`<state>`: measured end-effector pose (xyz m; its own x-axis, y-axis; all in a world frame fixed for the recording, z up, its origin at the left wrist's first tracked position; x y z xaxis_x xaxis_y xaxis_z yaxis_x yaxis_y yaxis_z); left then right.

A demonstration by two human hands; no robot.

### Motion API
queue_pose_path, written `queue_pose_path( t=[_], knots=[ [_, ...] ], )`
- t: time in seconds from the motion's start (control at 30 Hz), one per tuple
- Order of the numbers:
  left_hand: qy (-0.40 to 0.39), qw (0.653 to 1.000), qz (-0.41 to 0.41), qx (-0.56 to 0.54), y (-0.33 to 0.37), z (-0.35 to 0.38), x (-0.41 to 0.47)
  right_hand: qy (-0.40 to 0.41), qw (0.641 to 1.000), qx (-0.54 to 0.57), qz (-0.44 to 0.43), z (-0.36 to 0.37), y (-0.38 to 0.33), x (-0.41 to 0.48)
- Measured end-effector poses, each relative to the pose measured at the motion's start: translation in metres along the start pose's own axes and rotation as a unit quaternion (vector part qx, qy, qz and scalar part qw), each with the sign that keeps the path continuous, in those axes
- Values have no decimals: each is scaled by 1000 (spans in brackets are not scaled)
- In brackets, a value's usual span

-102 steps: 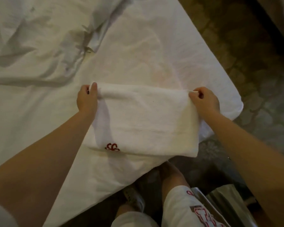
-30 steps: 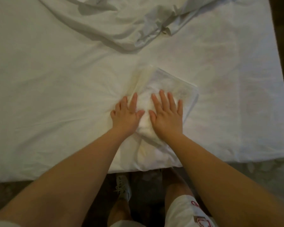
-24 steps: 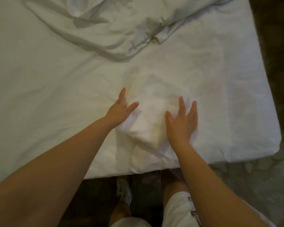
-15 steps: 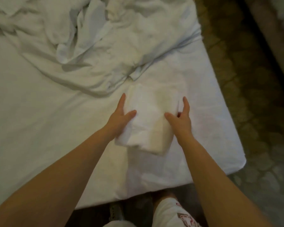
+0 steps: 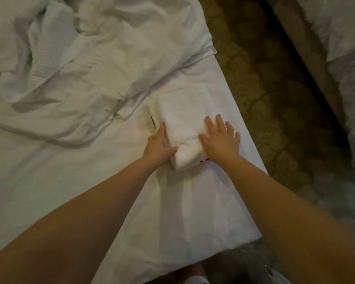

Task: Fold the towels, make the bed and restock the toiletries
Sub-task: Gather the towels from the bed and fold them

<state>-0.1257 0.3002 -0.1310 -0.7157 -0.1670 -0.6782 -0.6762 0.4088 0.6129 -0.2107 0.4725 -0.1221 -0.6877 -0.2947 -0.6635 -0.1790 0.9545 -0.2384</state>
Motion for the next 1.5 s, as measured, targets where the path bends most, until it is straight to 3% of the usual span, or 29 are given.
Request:
queue_pose_path(
  t=[0.1, 0.17, 0.3, 0.37, 0.5, 0.63, 0.9, 1.2, 1.37, 1.5],
  knots=[
    [11, 999, 9, 36, 5, -6, -4, 120, 991, -45, -38, -15, -26, -24],
    [23, 999, 16, 27, 7, -15, -13, 151, 984, -44, -86, -8, -45, -42],
    [48, 996, 37, 61, 12, -44, -50, -1, 989, -129, -68, 48, -46, -53],
    [56, 992, 50, 99, 14, -61, -72, 8, 993, -101, -52, 32, -57, -58],
    [93, 986, 73, 114, 14, -112, -123, 109, 990, -19, -87, -37, -124, -92],
    [185, 973, 119, 74, 5, -182, -201, 160, 976, 33, -143, -80, -209, -150],
    [261, 953, 132, 77, -74, -314, -290, 177, 961, 129, -169, -51, -367, -220],
    [279, 960, 18, 37, -173, -391, -237, 136, 972, 61, -182, -12, -459, -122],
    [273, 960, -55, 28, -232, -420, -180, 98, 974, -60, -194, 22, -508, 0],
    [270, 961, -55, 11, -263, -420, -146, 72, 961, -172, -205, 65, -537, 61]
  ],
)
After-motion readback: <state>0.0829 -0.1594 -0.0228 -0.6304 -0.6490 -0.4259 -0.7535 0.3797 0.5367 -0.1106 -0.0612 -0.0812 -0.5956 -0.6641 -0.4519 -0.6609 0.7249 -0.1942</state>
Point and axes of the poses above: each hand's wrist, its own x-axis towards the middle knuckle, its own z-axis out of the palm, y = z × x, the point moved 9 cm from there along x, towards the middle knuckle, and after that the axes turned 10 degrees about -y, right-handed, at the moved point
